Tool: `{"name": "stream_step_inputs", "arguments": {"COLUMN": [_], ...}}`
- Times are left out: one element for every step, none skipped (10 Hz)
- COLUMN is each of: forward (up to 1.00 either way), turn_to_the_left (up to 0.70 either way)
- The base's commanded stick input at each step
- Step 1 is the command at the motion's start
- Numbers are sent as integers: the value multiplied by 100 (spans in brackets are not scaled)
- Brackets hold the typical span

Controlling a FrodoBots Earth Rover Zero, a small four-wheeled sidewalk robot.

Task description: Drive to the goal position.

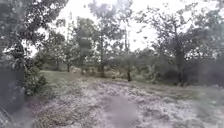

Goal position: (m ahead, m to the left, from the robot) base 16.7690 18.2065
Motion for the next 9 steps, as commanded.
{"name": "stream_step_inputs", "arguments": {"forward": [0,0,0,0,0,0,0,0,0], "turn_to_the_left": [-45,-45,-45,-45,-45,-45,-45,-45,-45]}}
